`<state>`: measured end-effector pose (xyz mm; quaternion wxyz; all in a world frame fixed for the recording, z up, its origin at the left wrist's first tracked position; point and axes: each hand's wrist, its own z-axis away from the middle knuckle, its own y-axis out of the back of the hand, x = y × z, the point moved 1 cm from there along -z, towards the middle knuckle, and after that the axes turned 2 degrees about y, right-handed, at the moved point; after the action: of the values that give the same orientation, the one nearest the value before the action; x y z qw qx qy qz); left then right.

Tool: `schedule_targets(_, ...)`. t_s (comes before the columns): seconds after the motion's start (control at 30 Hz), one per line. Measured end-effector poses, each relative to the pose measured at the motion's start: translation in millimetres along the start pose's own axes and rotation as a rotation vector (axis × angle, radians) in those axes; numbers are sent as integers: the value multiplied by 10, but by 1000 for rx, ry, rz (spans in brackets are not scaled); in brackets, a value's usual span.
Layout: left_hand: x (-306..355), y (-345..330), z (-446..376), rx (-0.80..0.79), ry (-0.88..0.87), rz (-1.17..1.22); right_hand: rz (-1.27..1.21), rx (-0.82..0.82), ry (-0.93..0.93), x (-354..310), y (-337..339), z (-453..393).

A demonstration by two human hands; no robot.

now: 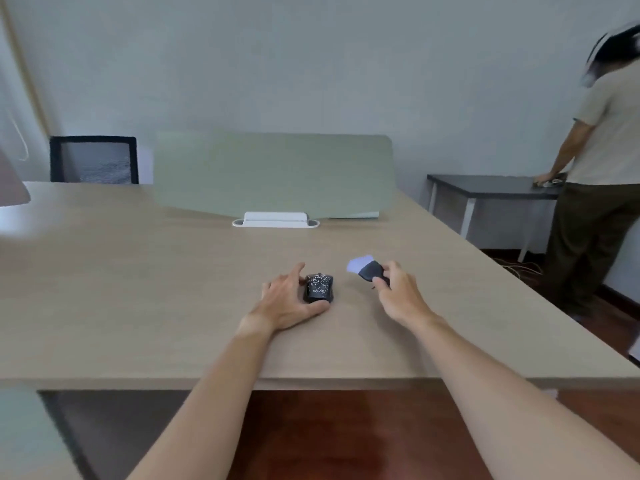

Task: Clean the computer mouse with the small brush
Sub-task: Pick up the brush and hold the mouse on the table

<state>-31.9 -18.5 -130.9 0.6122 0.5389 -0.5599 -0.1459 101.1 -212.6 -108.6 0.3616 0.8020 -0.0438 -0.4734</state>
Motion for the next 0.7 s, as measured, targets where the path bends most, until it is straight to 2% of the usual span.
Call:
schedule_targets(0.27,-13,-45,4,24,36,-25,-11,-133,-173,-128,-123,-107)
schedule_targets(0.4,59,-2,-120,-47,138,7,43,-231,-140,-172,-214,-222)
schedule_targets(0.57,64,-104,-160,38,53,10,62,-218,-57,-290,-324,-395)
schedule_targets(0.7,57,-114,-178,48,58,57,96,-298,5,-394,-289,-467)
